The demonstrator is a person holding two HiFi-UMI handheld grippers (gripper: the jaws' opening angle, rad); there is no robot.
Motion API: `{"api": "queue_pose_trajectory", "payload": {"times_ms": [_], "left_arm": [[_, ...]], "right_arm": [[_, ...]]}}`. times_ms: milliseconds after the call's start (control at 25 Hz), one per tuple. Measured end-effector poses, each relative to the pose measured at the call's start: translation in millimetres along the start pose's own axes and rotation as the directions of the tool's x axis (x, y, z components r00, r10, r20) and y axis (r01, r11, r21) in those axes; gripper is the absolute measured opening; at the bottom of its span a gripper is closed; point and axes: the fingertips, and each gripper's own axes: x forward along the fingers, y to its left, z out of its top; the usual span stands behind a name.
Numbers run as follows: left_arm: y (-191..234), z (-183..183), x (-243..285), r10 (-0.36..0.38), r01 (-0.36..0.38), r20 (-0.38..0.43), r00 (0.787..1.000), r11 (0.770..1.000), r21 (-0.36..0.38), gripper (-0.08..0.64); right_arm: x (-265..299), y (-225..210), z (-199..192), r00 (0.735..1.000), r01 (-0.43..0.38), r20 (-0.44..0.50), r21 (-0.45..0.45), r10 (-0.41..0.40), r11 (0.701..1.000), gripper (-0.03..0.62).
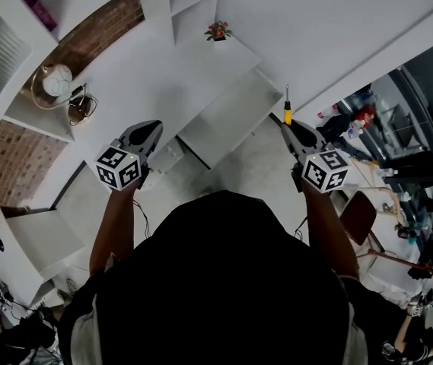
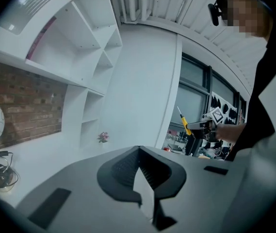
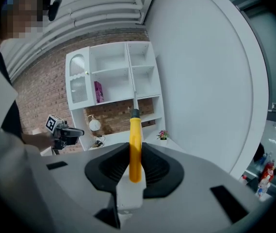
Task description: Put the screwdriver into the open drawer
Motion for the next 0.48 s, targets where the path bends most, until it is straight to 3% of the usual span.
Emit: {"api": "queue_pose_trajectory", "payload": {"times_ms": [480], "left_arm": [[17.0, -8.4, -26.7, 0.050, -0.050, -0.001, 0.999, 0.999, -0.013, 0.017]], "right_arm": [[21.7, 9.1, 3.5, 0.999, -0.029, 0.021, 0.024, 0.028, 0.999, 0.084]]}}
